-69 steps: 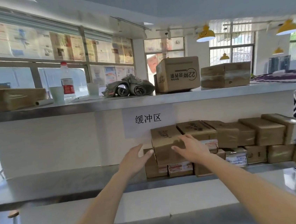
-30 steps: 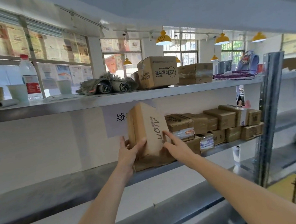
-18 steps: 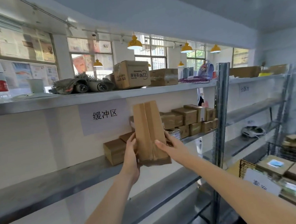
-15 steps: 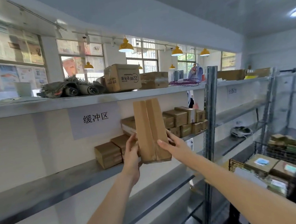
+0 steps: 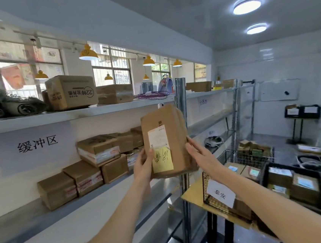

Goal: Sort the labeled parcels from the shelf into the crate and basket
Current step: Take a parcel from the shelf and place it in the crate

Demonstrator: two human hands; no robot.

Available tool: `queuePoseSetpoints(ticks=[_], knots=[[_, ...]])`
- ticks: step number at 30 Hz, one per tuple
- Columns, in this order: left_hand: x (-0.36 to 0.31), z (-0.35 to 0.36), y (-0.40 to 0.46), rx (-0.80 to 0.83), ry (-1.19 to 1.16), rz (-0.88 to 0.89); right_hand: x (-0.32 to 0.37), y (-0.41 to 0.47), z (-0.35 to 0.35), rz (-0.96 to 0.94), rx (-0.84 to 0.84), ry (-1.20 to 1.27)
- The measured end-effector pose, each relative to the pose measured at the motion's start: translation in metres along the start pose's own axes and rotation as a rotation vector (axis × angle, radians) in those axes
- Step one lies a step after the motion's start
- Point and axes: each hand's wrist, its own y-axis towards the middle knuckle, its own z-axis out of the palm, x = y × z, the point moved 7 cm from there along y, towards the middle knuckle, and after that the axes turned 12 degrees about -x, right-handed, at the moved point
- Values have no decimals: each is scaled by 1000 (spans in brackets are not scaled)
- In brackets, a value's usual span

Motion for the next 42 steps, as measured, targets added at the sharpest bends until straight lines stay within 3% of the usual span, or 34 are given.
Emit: queuePoseSetpoints(ticks=[10, 17, 31, 42], knots=[[28, 119, 14, 113, 75, 67, -51, 48, -100, 93, -80, -61], [63, 207, 20, 208, 151, 97, -93, 73, -170, 125, -125, 50], [171, 404, -12, 491, 263, 10, -216, 81, -360, 303, -330, -59], [294, 557, 41, 648, 297, -155, -331, 130, -463, 443, -468, -250]])
